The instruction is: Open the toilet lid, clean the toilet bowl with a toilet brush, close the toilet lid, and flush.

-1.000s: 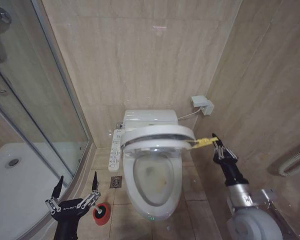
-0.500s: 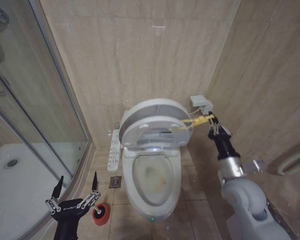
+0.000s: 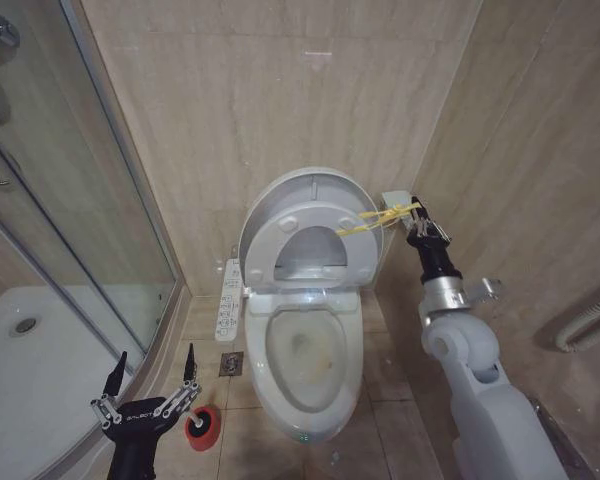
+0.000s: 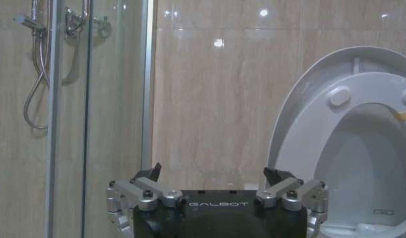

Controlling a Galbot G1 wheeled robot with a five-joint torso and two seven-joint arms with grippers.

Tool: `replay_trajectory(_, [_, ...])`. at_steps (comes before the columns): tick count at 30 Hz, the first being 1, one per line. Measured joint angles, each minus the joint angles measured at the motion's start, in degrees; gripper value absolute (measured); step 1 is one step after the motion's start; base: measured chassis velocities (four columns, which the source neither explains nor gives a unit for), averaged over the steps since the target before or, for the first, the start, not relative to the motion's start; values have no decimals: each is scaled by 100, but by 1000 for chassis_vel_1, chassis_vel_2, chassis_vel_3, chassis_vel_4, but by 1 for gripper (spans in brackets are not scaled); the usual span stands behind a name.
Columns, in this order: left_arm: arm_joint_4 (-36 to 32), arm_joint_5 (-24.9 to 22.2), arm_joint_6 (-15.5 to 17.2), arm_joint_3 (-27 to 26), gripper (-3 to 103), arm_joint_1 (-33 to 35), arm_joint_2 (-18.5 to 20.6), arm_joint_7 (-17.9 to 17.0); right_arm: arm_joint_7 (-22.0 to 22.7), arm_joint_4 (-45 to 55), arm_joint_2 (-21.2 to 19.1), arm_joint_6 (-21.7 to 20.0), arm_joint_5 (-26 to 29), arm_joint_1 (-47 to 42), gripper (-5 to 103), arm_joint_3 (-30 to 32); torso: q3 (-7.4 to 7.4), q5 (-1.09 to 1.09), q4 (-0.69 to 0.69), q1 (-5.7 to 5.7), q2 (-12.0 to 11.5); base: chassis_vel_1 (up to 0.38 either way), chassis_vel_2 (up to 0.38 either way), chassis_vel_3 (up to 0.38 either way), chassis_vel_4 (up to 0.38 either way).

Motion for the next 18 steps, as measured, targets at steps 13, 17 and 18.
replay_trajectory(13, [0, 0, 0, 0, 100, 0, 0, 0, 98, -1344, 77, 205, -286, 1612, 0, -758, 0, 0, -2, 0, 0, 0, 0, 0, 0])
replay_trajectory(17, [0, 0, 0, 0, 100, 0, 0, 1, 126, -1844, 109, 360, -536, 2059, 0, -1044, 0, 1, -4, 0, 1, 0, 0, 0, 0])
replay_trajectory(18, [0, 0, 0, 0, 100, 0, 0, 0, 133, -1977, 127, 408, -642, 2169, 0, -1123, 0, 1, -4, 0, 1, 0, 0, 0, 0])
